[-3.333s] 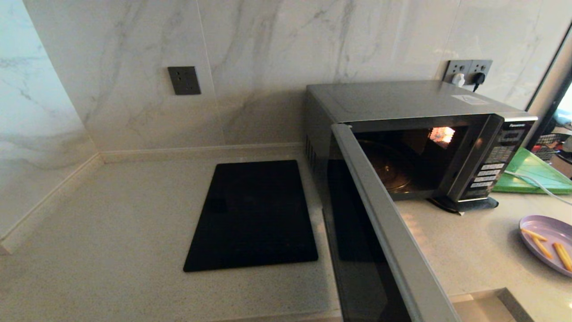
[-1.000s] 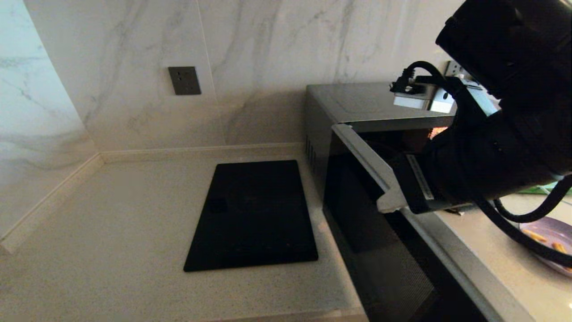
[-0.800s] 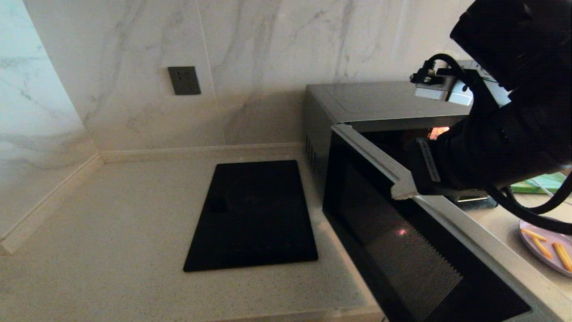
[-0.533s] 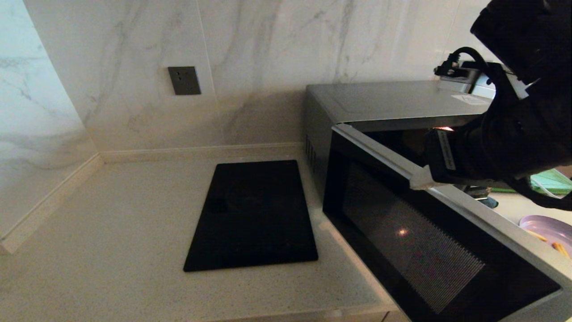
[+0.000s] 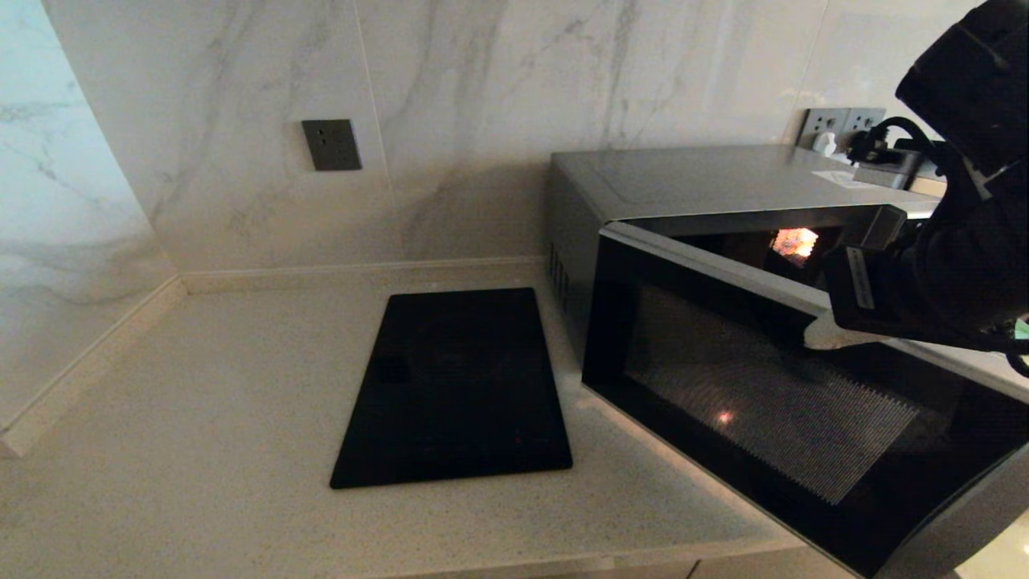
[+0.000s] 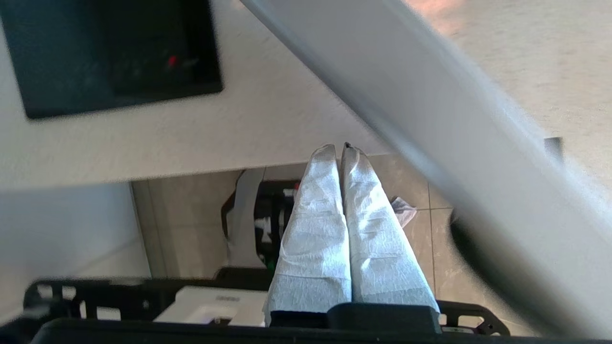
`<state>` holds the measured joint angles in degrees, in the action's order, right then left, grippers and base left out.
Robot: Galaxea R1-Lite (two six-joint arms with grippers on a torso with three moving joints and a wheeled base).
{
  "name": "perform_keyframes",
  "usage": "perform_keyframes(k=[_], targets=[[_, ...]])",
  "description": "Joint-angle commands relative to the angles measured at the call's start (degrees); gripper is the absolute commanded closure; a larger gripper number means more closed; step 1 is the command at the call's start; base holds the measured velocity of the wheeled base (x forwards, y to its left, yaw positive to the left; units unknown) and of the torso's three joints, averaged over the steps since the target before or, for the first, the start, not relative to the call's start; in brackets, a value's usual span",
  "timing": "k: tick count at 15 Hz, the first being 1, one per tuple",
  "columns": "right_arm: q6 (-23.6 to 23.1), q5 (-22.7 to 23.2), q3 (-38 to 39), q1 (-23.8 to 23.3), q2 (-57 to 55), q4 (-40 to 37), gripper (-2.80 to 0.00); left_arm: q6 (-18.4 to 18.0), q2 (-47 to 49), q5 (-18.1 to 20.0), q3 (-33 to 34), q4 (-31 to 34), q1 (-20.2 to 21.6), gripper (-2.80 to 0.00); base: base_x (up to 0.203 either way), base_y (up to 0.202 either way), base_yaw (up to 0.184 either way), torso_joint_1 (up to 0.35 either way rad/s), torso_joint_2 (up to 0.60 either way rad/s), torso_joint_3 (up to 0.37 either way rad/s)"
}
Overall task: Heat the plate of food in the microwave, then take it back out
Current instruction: Close the microwave oven
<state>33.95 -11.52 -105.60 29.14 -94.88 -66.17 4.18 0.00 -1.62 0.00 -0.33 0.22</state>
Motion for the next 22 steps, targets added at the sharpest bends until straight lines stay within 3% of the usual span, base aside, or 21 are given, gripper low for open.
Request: perform_keyframes(k=[1, 8, 12, 19, 22], targets=[[0.15, -0.14, 0.71, -3.82, 0.81, -0.13, 0.0, 0.04, 0.09, -0.05, 0.0, -0.02, 0.04, 0.0, 0.0, 0.0, 0.0, 0.0, 0.0, 0.0], [0.23, 0.15, 1.32, -16.28, 0.04, 3.67, 0.0, 0.04, 0.09, -0.05, 0.0, -0.02, 0.04, 0.0, 0.0, 0.0, 0.0, 0.0, 0.0, 0.0], [-1.43, 0.59, 5.07, -22.57, -2.4, 12.07, 0.0, 0.04, 0.09, -0.05, 0.0, -0.02, 0.04, 0.0, 0.0, 0.0, 0.0, 0.0, 0.0, 0.0], [-4.54, 3.63, 5.22, -29.72, -9.08, 26.96, 0.0, 0.04, 0.09, -0.05, 0.0, -0.02, 0.04, 0.0, 0.0, 0.0, 0.0, 0.0, 0.0, 0.0], [-5.3, 7.67, 5.92, -31.48, -10.38, 32.13, 0.0, 0.04, 0.02, -0.05, 0.0, -0.02, 0.04, 0.0, 0.0, 0.0, 0.0, 0.0, 0.0, 0.0]])
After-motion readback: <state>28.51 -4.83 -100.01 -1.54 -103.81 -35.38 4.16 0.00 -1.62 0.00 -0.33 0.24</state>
